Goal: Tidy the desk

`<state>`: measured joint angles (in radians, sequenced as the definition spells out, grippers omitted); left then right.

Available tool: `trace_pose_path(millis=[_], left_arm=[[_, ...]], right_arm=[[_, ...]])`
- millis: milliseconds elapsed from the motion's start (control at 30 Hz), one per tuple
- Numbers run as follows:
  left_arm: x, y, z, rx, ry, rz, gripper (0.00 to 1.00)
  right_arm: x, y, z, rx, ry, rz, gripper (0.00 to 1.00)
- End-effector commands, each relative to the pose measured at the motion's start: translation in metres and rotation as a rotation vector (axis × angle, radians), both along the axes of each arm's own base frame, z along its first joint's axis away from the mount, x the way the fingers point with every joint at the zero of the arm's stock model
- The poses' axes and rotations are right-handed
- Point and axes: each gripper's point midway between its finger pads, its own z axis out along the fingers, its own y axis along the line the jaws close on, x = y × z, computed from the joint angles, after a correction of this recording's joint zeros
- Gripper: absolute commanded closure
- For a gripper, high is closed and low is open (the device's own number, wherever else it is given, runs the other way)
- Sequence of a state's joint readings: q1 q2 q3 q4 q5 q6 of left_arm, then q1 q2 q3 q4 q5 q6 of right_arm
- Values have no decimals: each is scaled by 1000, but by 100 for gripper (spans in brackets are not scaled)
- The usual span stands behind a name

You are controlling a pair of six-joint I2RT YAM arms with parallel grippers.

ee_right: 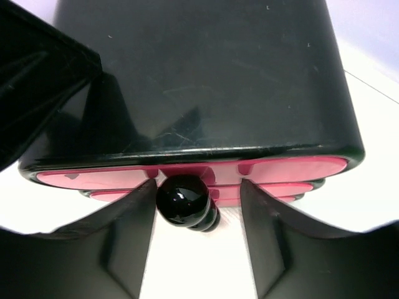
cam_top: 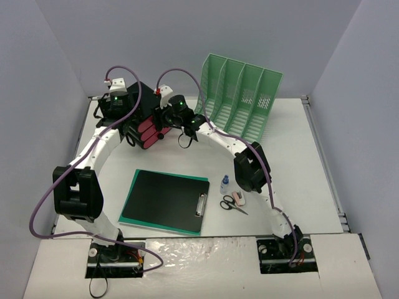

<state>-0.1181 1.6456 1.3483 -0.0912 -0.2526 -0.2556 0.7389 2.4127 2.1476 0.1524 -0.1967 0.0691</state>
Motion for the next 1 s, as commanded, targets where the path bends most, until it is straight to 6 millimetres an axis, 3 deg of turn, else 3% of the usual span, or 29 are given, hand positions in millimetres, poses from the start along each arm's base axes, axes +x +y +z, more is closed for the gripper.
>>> trace_pose_path(millis=[0,300,400,567,667,967], left_arm=[[-16,8,5,21,42,21,3],[-20,11,-2,32,71,30,3],[-22,11,-3,30,76,32,3],[-24,12,-5,26,90,38,3],[-25,13,-6,29,102,49,3],[-25,13,-3,29,107,50,3]], right_arm=[[8,12,66,111,-142,11,59],[-7,4,46,60,-81,23,84],[-12,-4,49,46,-77,7,91],[-21,-22,40,0,-48,-23,96],[-25,-34,47,-16,-50,-50,100],[-41,-65,56,-68,-35,-97,100]])
